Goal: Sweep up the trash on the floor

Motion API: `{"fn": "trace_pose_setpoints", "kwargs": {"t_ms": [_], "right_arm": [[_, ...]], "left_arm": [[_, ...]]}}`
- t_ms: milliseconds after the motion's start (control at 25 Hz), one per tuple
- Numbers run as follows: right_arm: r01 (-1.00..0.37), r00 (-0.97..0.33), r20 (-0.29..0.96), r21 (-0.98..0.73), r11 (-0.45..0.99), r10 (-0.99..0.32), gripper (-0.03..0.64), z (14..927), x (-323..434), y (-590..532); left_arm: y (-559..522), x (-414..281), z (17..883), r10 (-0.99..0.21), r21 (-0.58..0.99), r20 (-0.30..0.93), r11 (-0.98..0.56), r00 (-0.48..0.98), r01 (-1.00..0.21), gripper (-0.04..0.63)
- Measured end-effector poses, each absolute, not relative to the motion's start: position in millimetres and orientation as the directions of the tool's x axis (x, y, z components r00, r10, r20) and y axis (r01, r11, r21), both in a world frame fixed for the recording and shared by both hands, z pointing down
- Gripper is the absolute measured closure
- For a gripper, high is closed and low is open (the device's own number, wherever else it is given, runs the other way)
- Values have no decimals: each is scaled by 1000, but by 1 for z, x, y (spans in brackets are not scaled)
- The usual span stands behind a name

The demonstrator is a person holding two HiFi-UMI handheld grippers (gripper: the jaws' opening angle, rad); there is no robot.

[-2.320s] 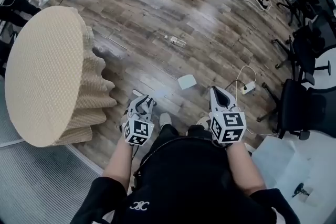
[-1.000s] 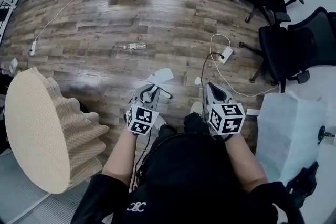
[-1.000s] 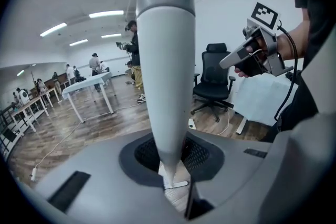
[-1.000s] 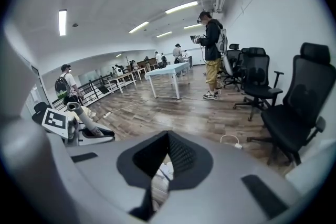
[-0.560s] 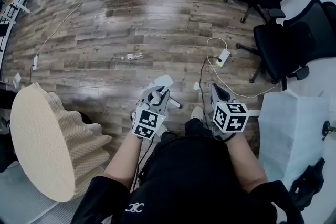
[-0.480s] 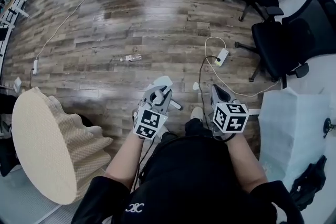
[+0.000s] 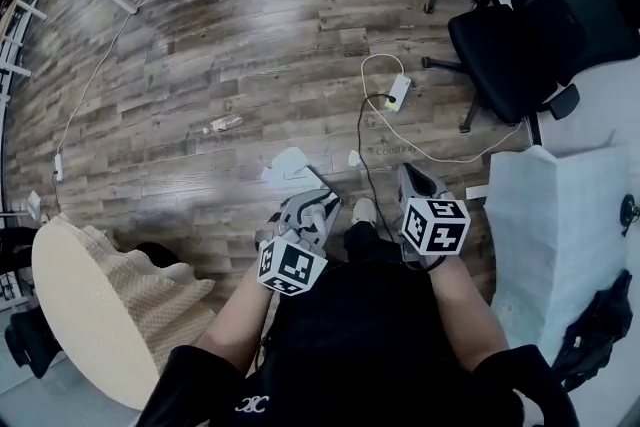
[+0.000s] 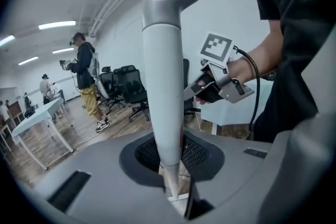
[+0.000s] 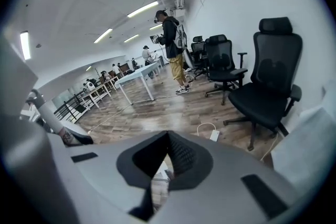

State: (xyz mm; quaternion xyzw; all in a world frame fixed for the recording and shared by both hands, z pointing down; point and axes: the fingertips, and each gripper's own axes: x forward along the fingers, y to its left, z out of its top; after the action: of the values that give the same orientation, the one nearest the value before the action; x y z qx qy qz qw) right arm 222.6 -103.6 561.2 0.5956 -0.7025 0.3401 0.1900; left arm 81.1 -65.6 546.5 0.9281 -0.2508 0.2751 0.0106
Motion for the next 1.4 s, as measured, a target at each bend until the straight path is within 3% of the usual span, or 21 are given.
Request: {"fn": "trace_pose_setpoints", "kwargs": {"t_ms": [400, 720, 1080, 1400], "right_arm": [[-968, -174, 689, -250, -5, -703, 603, 570, 278, -138], [-973, -124, 696, -226, -53, -707, 603, 564, 274, -140], [-972, -40, 699, -193, -135, -714, 603, 559, 289, -124], [-962, -5, 693, -201, -187, -721, 603, 560, 313, -116]], "left_arm": [[-84, 153, 570, -378, -154, 543, -923, 750, -353, 535], [-109, 160, 571, -292, -186, 522, -956, 802, -227, 535], [-92, 195, 570, -132, -258, 535, -966, 834, 13, 535], [-94, 204, 555, -126, -276, 530, -961, 839, 30, 535]]}}
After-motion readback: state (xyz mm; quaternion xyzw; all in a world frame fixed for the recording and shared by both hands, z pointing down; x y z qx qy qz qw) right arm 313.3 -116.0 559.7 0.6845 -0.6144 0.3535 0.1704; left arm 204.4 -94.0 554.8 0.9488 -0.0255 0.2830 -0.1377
